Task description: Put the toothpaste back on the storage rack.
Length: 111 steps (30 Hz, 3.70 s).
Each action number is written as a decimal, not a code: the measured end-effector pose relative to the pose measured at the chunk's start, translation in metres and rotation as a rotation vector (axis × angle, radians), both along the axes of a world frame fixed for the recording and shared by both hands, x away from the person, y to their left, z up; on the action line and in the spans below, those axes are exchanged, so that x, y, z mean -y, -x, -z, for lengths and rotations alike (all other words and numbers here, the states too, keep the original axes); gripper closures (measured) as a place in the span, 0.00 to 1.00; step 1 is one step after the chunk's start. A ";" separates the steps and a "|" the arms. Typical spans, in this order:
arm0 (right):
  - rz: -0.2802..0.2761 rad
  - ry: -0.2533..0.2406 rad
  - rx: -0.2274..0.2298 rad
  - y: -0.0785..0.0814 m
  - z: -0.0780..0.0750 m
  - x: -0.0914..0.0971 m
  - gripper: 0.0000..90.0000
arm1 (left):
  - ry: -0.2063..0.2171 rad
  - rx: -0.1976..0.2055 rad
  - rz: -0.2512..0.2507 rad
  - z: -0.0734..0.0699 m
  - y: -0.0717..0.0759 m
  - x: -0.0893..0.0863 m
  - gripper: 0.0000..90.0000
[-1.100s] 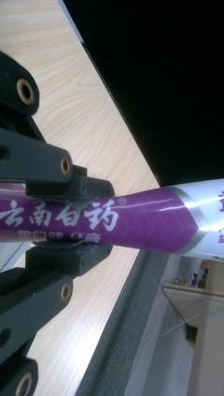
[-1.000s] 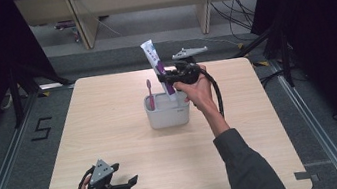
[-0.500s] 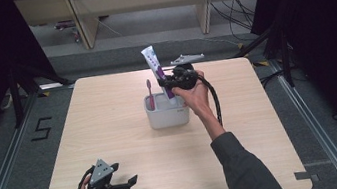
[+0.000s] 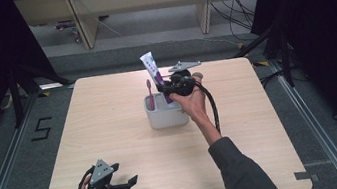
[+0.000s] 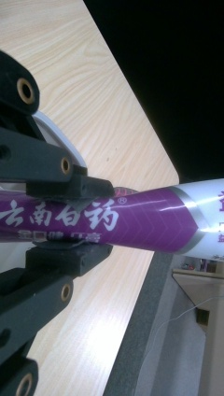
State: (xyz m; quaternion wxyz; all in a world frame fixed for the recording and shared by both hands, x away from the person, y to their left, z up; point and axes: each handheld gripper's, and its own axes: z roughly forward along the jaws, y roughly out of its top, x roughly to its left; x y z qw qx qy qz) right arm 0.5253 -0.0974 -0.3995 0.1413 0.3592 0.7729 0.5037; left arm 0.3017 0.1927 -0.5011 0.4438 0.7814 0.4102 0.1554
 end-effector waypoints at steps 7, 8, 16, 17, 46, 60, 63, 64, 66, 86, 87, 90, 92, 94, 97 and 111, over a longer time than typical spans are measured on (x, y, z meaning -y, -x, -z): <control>0.014 0.006 0.010 0.004 0.006 0.001 0.81 | 0.000 0.004 0.001 0.001 0.000 0.000 0.20; 0.028 0.012 0.009 0.005 0.008 0.001 0.81 | -0.004 -0.002 0.005 0.001 0.000 0.000 0.20; 0.036 0.014 0.004 0.008 0.016 0.002 0.81 | -0.012 0.000 0.012 0.001 -0.001 0.000 0.20; 0.032 0.009 0.010 0.008 0.017 0.002 0.81 | -0.005 0.000 0.014 0.001 -0.001 0.000 0.20; 0.056 0.130 -0.018 0.010 0.030 0.005 0.77 | -0.016 -0.005 0.028 0.002 0.001 0.002 0.20; 0.066 0.116 0.039 0.027 0.018 0.015 0.55 | -0.005 -0.007 0.035 0.003 0.001 0.004 0.20; 0.058 0.138 0.049 0.030 0.016 0.020 0.53 | -0.009 -0.008 0.039 0.003 0.001 0.003 0.20; 0.064 0.129 0.059 0.032 0.016 0.024 0.52 | -0.014 -0.008 0.040 0.002 0.001 0.003 0.20; 0.068 0.114 0.050 0.035 0.016 0.027 0.51 | -0.007 -0.007 0.037 0.003 0.000 0.004 0.20; 0.084 0.106 0.076 0.055 0.009 0.066 0.45 | -0.012 -0.006 0.029 0.001 0.000 0.001 0.20; 0.096 0.084 0.049 0.057 0.009 0.067 0.44 | -0.020 -0.007 0.032 0.001 0.000 0.001 0.20; 0.085 0.084 0.055 0.057 0.011 0.072 0.42 | -0.003 -0.008 0.029 0.001 0.000 0.002 0.20; 0.099 0.096 0.046 0.060 0.011 0.074 0.42 | -0.013 -0.007 0.032 0.000 0.000 0.000 0.20; 0.102 0.084 0.029 0.061 0.011 0.074 0.41 | -0.012 -0.003 0.026 0.000 -0.001 0.000 0.20; 0.111 0.083 0.027 0.063 0.012 0.075 0.40 | -0.009 -0.008 0.025 0.000 -0.001 -0.001 0.20; 0.129 0.069 -0.005 0.073 0.016 0.086 0.36 | -0.006 -0.009 0.024 0.000 -0.001 -0.002 0.20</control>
